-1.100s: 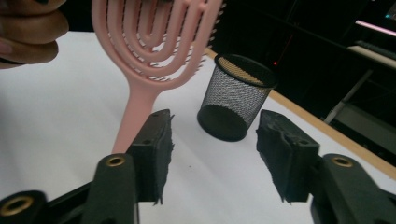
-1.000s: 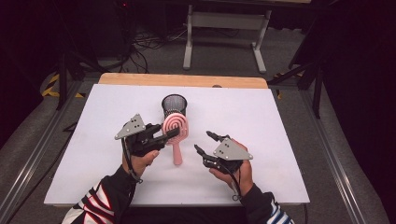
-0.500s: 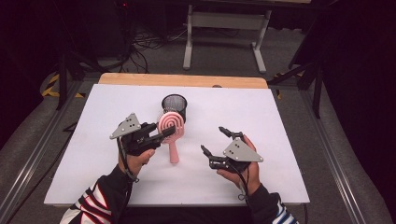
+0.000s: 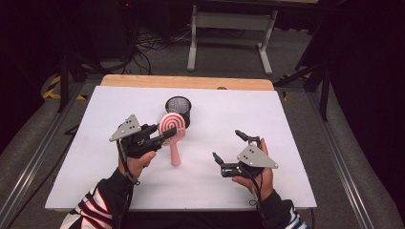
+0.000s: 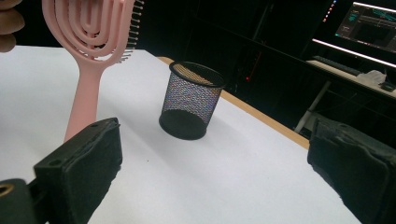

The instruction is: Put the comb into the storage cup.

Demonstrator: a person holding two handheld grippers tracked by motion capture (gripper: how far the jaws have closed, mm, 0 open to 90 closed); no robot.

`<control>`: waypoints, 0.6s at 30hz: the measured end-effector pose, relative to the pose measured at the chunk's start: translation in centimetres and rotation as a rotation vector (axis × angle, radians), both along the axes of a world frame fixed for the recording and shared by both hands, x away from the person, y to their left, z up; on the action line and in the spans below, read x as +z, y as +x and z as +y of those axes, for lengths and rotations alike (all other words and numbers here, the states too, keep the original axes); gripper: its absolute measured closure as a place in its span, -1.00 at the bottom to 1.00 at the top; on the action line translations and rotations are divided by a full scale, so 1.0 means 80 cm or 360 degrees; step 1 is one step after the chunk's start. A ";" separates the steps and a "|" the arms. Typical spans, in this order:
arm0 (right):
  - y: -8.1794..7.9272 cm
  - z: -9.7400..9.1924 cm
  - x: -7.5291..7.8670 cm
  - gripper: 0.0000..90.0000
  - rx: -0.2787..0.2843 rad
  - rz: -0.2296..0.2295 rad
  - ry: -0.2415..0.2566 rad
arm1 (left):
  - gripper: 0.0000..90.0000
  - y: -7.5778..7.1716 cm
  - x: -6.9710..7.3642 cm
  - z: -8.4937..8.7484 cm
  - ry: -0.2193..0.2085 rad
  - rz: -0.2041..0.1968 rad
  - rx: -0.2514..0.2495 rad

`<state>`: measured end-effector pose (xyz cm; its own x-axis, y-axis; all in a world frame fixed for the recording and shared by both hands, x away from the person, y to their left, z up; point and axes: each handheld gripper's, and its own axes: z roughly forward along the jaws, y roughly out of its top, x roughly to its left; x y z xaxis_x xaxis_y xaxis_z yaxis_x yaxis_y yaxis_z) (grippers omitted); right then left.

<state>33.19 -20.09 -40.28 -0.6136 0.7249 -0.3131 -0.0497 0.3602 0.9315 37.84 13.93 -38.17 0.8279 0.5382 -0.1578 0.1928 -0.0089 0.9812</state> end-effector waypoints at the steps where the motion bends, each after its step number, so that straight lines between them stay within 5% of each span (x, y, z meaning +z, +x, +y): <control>1: 0.000 -0.001 0.000 -0.92 0.0001 0.0001 0.0004 | 0.41 0.000 0.000 0.001 0.0000 0.0000 0.0005; 18: -0.006 -0.016 -0.013 -0.92 -0.0059 -0.0020 -0.0021 | 0.41 0.001 0.005 0.010 -0.0016 -0.0016 0.0031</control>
<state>32.67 -21.39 -41.29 -0.5822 0.7429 -0.3304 -0.0479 0.3743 0.9261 37.95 14.70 -37.81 0.8187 0.5528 -0.1550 0.1831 0.0045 0.9831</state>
